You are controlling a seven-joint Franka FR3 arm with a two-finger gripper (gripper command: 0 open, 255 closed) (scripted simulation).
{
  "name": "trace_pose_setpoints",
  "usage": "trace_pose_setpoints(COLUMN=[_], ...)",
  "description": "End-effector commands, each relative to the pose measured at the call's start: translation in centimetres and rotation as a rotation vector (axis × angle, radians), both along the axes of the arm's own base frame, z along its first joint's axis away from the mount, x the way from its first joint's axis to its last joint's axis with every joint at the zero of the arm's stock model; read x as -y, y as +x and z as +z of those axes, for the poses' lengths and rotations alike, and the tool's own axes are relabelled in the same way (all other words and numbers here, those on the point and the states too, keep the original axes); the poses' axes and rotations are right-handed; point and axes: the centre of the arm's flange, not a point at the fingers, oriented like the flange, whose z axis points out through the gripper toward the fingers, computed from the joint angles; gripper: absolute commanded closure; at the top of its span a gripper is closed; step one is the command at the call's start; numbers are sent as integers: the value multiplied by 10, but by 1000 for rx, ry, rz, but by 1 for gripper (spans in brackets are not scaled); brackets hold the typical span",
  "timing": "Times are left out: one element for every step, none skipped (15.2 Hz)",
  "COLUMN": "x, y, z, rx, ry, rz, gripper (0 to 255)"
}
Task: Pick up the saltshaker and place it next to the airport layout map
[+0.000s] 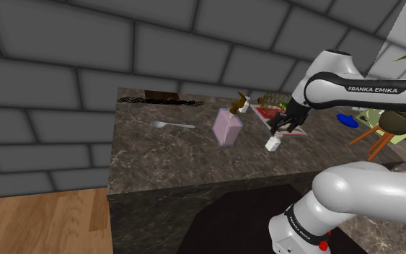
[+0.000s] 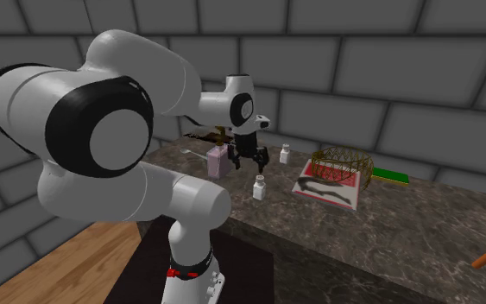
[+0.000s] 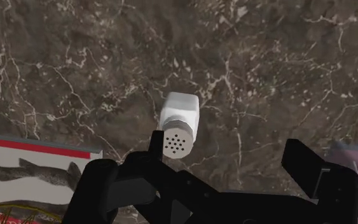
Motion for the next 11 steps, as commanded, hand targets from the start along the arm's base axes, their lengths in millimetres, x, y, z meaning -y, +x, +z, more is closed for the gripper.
trace_pose_setpoints(x=[15, 23, 25, 26, 27, 28, 28, 29, 30, 31, 31], y=[-5, -8, -9, -9, -8, -8, -8, -8, -8, -7, -7], z=[-18, -27, -30, -35, -40, -45, -51, -56, -61, -69, -69], rx=[7, 10, 11, 11, 11, 11, 11, 11, 11, 11, 11], ry=[-17, -24, -26, -26, -26, -26, -26, -26, -26, -26, -26], rz=[-30, -46, -50, -50, -50, -50, -50, -50, -50, -50, -50], gripper=[0, 0, 0, 0, 0, 0, 0, 0, 0, 0, 0])
